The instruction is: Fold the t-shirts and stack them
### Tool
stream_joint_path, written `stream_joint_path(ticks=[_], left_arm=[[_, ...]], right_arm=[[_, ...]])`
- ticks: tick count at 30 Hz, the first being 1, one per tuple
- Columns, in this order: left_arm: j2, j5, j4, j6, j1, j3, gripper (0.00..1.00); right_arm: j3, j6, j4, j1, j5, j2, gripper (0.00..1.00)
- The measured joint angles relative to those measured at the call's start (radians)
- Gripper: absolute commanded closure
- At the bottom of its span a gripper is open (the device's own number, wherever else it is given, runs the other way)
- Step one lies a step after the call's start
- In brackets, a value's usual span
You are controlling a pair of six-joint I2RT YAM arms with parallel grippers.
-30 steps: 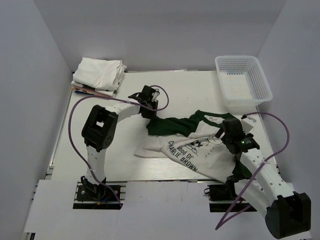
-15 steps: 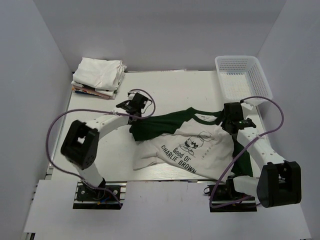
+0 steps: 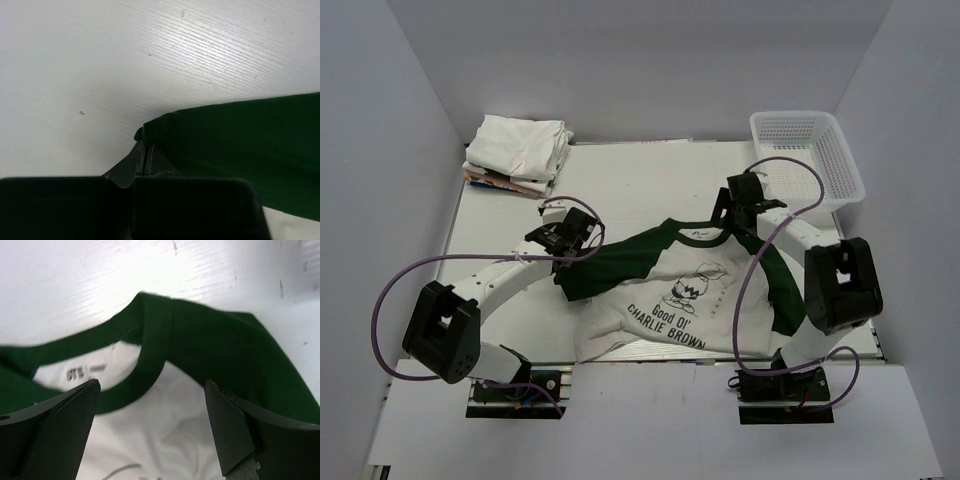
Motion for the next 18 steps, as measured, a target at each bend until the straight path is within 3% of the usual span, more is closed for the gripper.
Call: stream_joint_path(ticks=[7, 10, 11, 12, 14, 15, 16, 18], left_arm=[[-0.001, -0.029, -0.016, -0.036, 0.0, 0.0, 1.0], [-0.001, -0.034, -0.016, -0.041, 0.0, 0.0, 1.0], [-0.001, -0.035, -0.016, -0.042, 0.0, 0.0, 1.0], [-0.001, -0.037, -0.016, -0.043, 0.0, 0.0, 1.0], [-0.001, -0.042, -0.019, -0.044, 0.0, 0.005, 1.0], [-0.001, -0.046, -0.021, -0.044, 0.0, 0.011, 1.0], [0.0, -0.051, -0.026, -0.044, 0.0, 0.022, 1.0], [0.001, -0.064, -0.035, -0.044, 0.0, 0.058, 1.0]], right_arm=[[0.157, 0.035, -0.029, 0.0, 0.072, 0.212, 0.11], [0.181, 0.037, -0.028, 0.0, 0.075, 0.279, 0.18], [0.185, 0.039, -0.031, 0.0, 0.075, 0.299, 0.24], [0.196, 0.043, -0.031, 0.001, 0.074, 0.307, 0.39], [0.219, 0.044, -0.028, 0.002, 0.075, 0.32, 0.56], [0.224, 0.05, -0.024, 0.002, 0.075, 0.326, 0.86], [0.225, 0.049, -0.024, 0.002, 0.076, 0.332, 0.97], [0.225, 0.052, -0.019, 0.002, 0.082, 0.334, 1.0]])
